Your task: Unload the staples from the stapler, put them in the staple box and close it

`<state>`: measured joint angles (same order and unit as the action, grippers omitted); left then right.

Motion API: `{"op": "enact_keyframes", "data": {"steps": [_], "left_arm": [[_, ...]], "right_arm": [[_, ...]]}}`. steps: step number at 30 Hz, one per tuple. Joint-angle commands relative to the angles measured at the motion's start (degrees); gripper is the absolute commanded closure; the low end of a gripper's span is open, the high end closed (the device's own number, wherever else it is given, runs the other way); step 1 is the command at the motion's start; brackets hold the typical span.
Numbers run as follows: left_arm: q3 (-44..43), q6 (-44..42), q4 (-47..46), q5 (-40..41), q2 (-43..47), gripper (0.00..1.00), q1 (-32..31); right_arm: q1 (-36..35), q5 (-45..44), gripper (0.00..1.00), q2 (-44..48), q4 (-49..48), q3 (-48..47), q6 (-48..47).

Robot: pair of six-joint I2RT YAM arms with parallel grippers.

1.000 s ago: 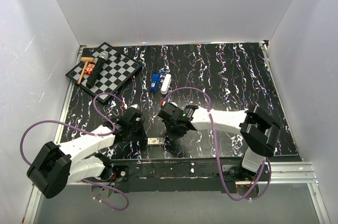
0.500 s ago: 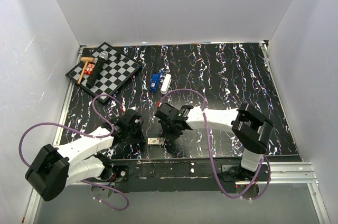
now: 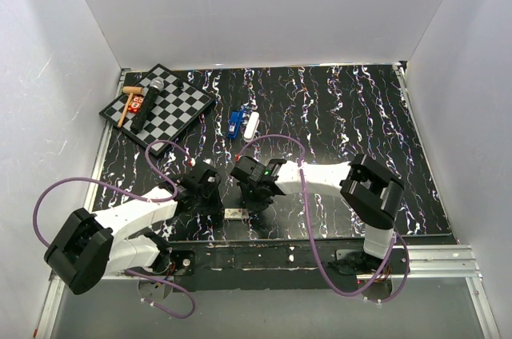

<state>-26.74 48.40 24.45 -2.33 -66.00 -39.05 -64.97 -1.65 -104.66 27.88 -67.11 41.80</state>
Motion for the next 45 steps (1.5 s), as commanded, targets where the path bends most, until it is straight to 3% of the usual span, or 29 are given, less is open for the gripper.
{"op": "enact_keyframes", "data": {"steps": [1, 19, 32, 36, 41, 45], "left_arm": [[0.2, -0.9, 0.0, -1.2, -1.6, 1.00, 0.3], [-0.2, -0.2, -1.4, -2.4, -2.7, 1.00, -0.5], [-4.9, -2.6, 4.6, 1.5, 2.1, 1.00, -0.5], [-7.2, -3.6, 7.8, 6.8, 6.0, 1.00, -0.5], [-11.8, -5.5, 11.8, 10.8, 8.3, 0.82, -0.5], [-14.6, -7.5, 14.3, 14.4, 11.8, 0.69, -0.4]], "right_arm": [[-0.1, 0.8, 0.99, -0.7, -0.8, -2.9, 0.5], [-0.1, 5.1, 0.99, -4.0, -2.7, -6.6, 3.4], [3.0, -4.1, 0.99, 5.0, -0.8, 0.2, 2.2], [4.8, -8.4, 0.99, 10.2, 0.7, 2.9, 1.4], [6.1, -14.2, 0.89, 14.9, 3.8, 3.2, -1.9], [6.7, -20.9, 0.70, 19.5, 5.1, 4.6, -4.4]]}}
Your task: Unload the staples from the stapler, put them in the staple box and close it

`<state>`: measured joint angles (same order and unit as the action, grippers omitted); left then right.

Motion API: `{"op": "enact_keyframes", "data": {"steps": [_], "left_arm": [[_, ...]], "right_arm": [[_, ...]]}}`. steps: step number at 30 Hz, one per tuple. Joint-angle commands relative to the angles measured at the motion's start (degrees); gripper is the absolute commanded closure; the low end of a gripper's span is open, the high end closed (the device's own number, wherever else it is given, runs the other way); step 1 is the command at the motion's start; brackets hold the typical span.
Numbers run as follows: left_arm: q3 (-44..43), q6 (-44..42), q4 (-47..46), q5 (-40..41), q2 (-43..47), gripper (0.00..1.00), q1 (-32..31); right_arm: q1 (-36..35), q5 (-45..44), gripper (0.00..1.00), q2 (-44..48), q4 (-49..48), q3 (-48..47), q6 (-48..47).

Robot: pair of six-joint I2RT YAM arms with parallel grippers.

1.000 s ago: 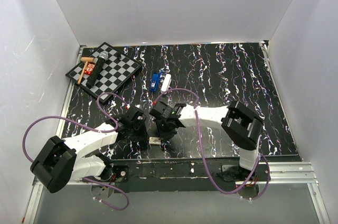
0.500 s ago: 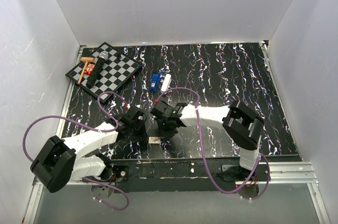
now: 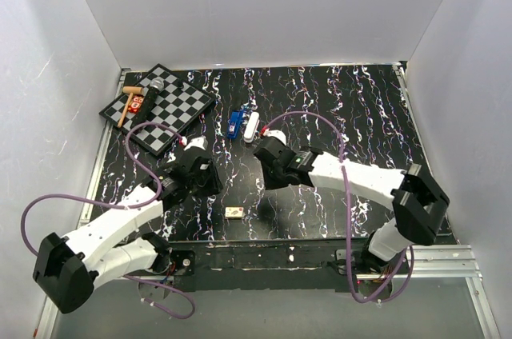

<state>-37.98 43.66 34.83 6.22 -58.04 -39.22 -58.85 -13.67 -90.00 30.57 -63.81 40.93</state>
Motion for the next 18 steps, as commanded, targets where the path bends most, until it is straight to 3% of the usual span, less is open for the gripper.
{"op": "enact_keyframes", "data": {"steps": [1, 5, 10, 11, 12, 17, 18], "left_arm": [[-4.0, -3.5, 4.6, 6.8, 4.9, 0.64, -0.3], [-7.1, -6.1, 6.1, 10.5, 8.8, 0.40, -0.2], [-12.4, -8.1, 9.1, 15.7, 9.9, 0.29, -0.2], [-13.9, -8.4, 9.8, 16.7, 10.0, 0.20, -0.2], [-14.7, -8.9, 10.1, 17.2, 10.1, 0.04, -0.3], [-18.4, -12.6, 9.1, 19.4, 10.8, 0.02, -0.3], [-19.2, -13.4, 8.9, 19.4, 10.7, 0.02, -0.3]], "right_arm": [[1.0, -10.5, 0.67, 6.5, 2.3, 1.9, -4.2], [3.0, -13.1, 0.59, 12.6, 1.7, 4.0, -6.1], [4.5, -16.2, 0.44, 19.4, 2.3, 5.0, -10.0], [4.9, -17.5, 0.39, 20.8, 3.4, 4.8, -10.9], [5.1, -18.6, 0.36, 22.1, 4.4, 4.2, -11.9], [7.3, -20.6, 0.21, 29.4, 6.3, 2.8, -16.2], [7.5, -20.7, 0.14, 30.7, 6.6, 2.6, -16.8]]}}
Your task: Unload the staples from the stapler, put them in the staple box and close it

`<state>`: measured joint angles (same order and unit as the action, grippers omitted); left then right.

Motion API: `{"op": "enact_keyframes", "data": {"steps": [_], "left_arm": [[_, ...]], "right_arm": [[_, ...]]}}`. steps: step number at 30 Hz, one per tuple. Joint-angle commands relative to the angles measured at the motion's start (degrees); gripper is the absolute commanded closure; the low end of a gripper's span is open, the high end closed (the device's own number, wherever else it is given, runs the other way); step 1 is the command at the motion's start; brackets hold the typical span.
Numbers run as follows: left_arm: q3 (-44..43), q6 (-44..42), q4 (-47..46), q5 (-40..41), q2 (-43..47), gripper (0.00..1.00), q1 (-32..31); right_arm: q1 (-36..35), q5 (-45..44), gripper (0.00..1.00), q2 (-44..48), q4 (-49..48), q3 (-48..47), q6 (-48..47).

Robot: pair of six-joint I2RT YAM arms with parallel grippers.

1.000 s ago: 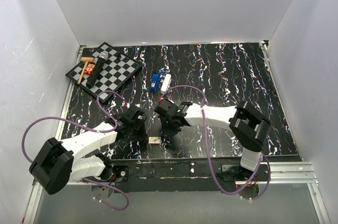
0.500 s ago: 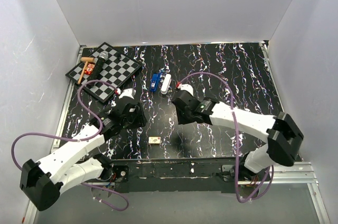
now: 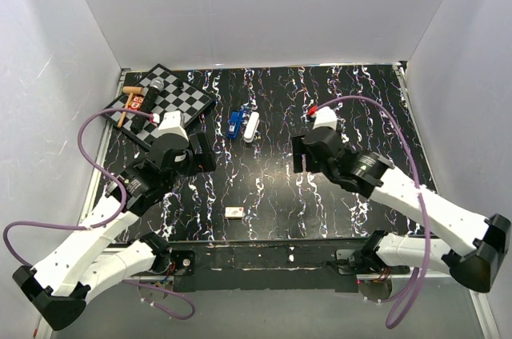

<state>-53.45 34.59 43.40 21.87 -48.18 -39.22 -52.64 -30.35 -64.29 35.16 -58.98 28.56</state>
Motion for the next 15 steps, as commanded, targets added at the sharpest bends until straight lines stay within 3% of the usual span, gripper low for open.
{"op": "enact_keyframes", "data": {"steps": [1, 6, 11, 15], "left_arm": [[-4.5, -5.5, 0.0, 3.6, 0.7, 0.02, -0.2], [-8.3, -8.0, -0.9, 2.3, 0.3, 0.02, -0.3], [-10.6, -9.9, -1.8, 1.9, 0.1, 0.02, -0.2], [-11.0, -7.7, -1.8, 6.2, 0.9, 0.02, -0.3]], "right_arm": [[1.6, -3.5, 0.14, 5.7, 2.4, -2.6, -4.9], [1.8, 1.2, 0.11, 7.3, 4.3, -4.9, -5.8], [1.8, 0.5, 0.10, 6.4, 7.4, -7.7, -5.1], [1.8, -0.6, 0.09, 4.0, 11.2, -11.8, -4.9]]}}
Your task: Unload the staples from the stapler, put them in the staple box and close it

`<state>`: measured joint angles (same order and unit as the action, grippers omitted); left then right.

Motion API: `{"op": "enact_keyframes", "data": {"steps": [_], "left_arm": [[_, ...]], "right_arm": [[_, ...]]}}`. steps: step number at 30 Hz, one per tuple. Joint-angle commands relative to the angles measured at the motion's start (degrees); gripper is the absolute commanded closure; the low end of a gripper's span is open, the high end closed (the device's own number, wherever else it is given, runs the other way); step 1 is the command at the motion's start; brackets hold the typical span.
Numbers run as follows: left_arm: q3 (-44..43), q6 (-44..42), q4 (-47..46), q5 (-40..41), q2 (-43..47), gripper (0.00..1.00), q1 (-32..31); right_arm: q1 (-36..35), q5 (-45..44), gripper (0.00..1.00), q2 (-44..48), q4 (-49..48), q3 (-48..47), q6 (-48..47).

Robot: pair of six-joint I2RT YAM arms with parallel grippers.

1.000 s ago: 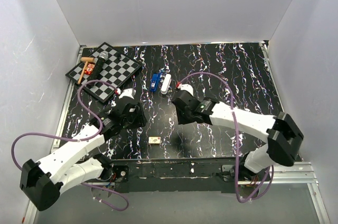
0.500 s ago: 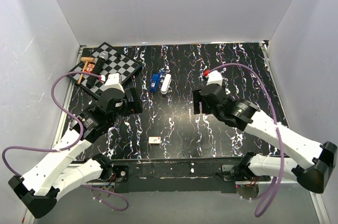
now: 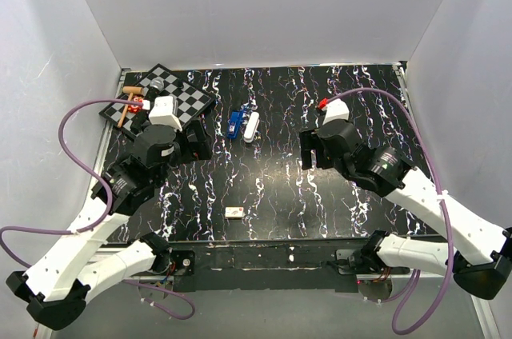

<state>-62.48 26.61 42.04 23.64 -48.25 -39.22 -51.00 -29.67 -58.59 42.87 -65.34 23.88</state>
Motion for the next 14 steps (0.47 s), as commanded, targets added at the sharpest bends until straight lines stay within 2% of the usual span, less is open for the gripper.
{"op": "enact_keyframes", "data": {"steps": [1, 11, 14], "left_arm": [[-1.7, 0.4, -0.7, 5.2, 1.2, 0.02, -0.2], [0.9, -10.3, -6.0, 7.2, 2.5, 0.02, -0.3], [1.0, -13.0, -6.3, 4.2, 3.4, 0.02, -0.3]], "right_arm": [[0.1, -1.5, 0.09, -2.2, 3.7, -6.0, -0.3], [0.0, -0.7, 0.07, -0.4, 2.0, -8.9, -4.2], [0.1, -2.7, 0.07, -2.1, 4.7, -11.6, -4.4]]}}
